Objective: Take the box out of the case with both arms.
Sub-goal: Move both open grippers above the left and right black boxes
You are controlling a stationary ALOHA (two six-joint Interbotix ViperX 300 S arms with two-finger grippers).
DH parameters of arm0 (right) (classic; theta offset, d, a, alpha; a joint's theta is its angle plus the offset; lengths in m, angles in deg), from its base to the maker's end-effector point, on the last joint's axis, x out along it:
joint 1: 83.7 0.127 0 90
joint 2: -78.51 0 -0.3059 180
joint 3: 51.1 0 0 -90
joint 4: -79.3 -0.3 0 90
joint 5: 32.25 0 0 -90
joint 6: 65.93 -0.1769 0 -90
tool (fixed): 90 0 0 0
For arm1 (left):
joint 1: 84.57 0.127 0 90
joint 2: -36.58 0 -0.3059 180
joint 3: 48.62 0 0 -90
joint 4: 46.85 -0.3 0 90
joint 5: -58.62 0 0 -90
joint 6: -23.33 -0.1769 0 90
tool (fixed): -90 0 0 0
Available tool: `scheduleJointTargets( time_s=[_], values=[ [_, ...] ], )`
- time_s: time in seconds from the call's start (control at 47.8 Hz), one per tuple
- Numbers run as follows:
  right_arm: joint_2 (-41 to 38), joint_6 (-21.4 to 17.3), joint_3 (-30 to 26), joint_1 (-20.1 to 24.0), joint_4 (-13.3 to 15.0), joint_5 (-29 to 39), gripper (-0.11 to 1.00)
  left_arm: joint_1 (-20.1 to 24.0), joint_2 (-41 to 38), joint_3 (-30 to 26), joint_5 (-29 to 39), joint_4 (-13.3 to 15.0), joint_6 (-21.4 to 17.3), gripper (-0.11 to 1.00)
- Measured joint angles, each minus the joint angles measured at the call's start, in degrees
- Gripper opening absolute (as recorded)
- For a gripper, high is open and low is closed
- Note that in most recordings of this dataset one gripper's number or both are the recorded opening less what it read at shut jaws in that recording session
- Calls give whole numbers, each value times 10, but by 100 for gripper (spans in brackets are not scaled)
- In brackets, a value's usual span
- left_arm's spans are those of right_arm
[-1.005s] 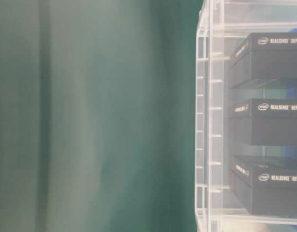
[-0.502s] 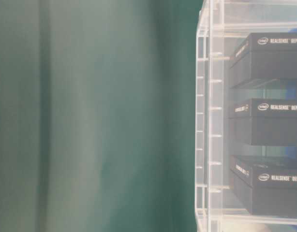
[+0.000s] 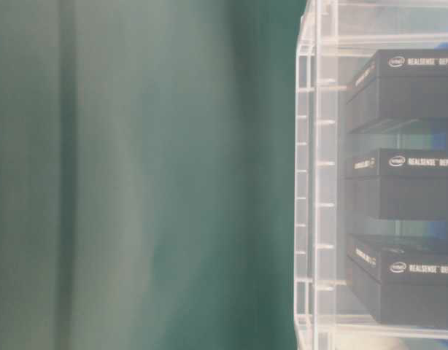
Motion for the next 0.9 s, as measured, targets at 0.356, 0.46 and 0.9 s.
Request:
scheduleJointTargets(
  time_s=[0.356, 0.46, 0.9],
  values=[
    [0, -23, -1, 0, -1, -2, 95, 0, 1, 0, -16, -1, 39, 91],
    [-2, -31, -1, 0, -4, -6, 95, 0, -8, -1, -17, 0, 45, 91],
    [-58, -81, -20, 34, -28, -58, 95, -18, -111, -71, -17, 0, 46, 91]
  ],
)
